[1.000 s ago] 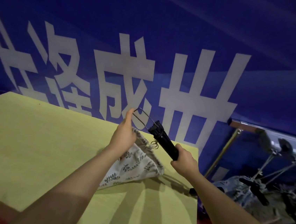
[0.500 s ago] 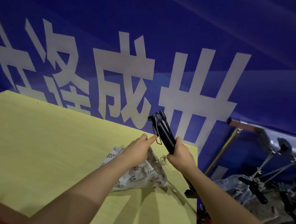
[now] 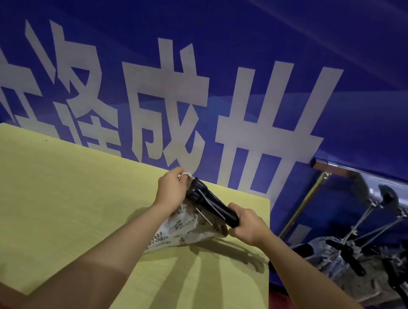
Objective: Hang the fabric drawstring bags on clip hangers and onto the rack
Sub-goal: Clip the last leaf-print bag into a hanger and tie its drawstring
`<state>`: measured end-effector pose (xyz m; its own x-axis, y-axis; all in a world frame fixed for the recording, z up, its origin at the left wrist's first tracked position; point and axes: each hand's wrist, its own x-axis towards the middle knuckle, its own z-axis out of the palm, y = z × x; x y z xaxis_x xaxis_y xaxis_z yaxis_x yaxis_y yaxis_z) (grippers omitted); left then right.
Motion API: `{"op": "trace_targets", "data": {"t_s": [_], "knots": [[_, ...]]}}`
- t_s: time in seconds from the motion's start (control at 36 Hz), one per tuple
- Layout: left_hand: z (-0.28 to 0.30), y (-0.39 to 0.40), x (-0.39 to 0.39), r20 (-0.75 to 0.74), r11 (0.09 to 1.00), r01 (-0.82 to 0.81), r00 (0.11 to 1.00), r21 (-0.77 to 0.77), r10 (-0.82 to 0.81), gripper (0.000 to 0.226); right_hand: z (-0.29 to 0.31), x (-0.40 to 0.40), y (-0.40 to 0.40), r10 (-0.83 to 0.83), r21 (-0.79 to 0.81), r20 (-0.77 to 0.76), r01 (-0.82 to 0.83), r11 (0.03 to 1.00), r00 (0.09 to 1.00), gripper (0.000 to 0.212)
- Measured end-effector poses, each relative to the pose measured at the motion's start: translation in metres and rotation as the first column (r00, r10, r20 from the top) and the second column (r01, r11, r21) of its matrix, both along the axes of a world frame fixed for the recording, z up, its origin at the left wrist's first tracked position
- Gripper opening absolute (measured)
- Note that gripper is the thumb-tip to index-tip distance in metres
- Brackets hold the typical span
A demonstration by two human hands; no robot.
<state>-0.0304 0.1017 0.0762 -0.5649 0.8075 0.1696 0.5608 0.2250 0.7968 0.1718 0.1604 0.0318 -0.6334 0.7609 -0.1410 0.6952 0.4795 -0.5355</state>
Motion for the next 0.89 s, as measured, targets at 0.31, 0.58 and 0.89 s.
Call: {"op": "trace_targets", "data": {"t_s": [0.31,0.58,0.89], "knots": [[-0.006,-0.009,-0.003,-0.111,0.981,0.192,0.974,-0.037,-0.195,0.027,0.006,-0.005,0.01,-0.01,0.042,0.187,0.002,0.999,0.982,0.033],[-0.007,-0.007,-0.002,-0.207,0.957,0.283,0.934,-0.071,-0.292,0.036,0.019,-0.018,0.01,0.06,0.226,0.418,-0.168,0.96,0.907,0.035],[-0.018,-0.013,0.009,-0.299,0.824,0.477,0.774,-0.306,-0.559,0.06,0.026,-0.035,0.01,0.023,0.455,0.515,-0.295,0.84,0.857,0.044]]}}
